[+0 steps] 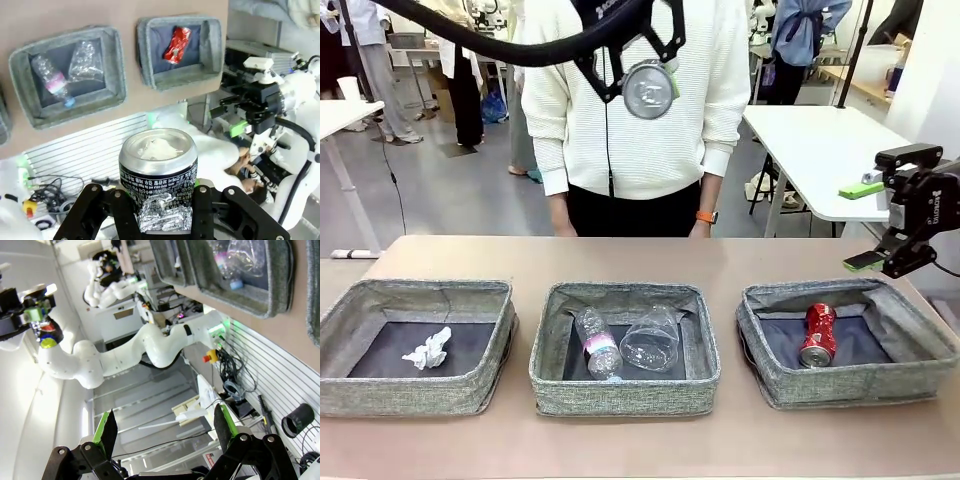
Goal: Sort the waste into the appropriate baskets.
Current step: Pick up the waste item pointed out by the person, then place the picked waste into the Fabric basket indicated by the person.
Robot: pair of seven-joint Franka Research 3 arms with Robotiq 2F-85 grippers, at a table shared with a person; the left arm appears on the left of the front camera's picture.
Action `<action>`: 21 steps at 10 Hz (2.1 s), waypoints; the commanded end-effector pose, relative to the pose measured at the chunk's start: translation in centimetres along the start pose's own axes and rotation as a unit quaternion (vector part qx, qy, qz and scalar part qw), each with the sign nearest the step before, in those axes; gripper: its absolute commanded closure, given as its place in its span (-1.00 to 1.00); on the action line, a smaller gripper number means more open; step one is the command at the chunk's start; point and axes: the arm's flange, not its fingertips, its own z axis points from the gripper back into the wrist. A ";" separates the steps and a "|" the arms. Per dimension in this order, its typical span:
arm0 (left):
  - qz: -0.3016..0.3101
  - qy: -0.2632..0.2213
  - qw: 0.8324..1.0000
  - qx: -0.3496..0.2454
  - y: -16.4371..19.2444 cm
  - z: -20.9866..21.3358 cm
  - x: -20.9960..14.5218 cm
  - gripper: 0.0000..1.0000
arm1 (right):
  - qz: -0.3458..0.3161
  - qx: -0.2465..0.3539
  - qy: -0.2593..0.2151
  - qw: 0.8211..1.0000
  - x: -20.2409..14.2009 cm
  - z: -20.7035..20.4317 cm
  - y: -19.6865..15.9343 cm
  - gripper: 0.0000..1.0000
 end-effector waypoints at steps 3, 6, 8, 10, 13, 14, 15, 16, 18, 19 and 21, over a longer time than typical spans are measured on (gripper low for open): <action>0.000 0.000 1.000 0.000 0.0 0.0 0.0 0.58 | 0.003 0.011 0.000 1.000 0.0 -0.1 0.4 -1.00; 0.000 0.000 1.000 0.000 0.0 0.0 0.0 0.58 | 0.003 0.011 0.000 1.000 0.0 -0.1 0.4 -1.00; 0.000 0.000 1.000 0.000 0.0 0.0 0.0 0.58 | 0.003 0.011 0.000 1.000 0.0 -0.1 0.4 -1.00; 0.000 0.000 1.000 0.000 0.0 0.0 0.0 0.58 | 0.003 0.011 0.000 1.000 0.0 -0.1 0.4 -1.00; 0.000 0.000 1.000 0.000 0.0 0.0 0.0 0.58 | 0.003 0.011 0.000 1.000 0.0 -0.1 0.4 -1.00; 0.000 0.000 1.000 0.000 0.0 0.0 0.0 0.58 | 0.003 0.011 0.000 1.000 0.0 -0.1 0.4 -1.00; 0.000 0.000 1.000 0.000 0.0 0.0 0.0 0.58 | 0.003 0.011 0.000 1.000 0.0 -0.1 0.4 -1.00; 0.000 0.000 1.000 0.000 0.0 0.0 0.0 0.58 | 0.003 0.011 0.000 1.000 0.0 -0.1 0.4 -1.00; 0.000 0.000 1.000 0.000 0.0 0.0 0.0 0.58 | 0.003 0.011 0.000 1.000 0.0 -0.1 0.4 -1.00; 0.000 0.000 1.000 0.000 0.0 0.0 0.0 0.58 | 0.003 0.011 0.000 1.000 0.0 -0.1 0.4 -1.00; 0.000 0.000 1.000 0.000 0.0 0.0 0.0 0.58 | 0.003 0.011 0.000 1.000 0.0 -0.1 0.4 -1.00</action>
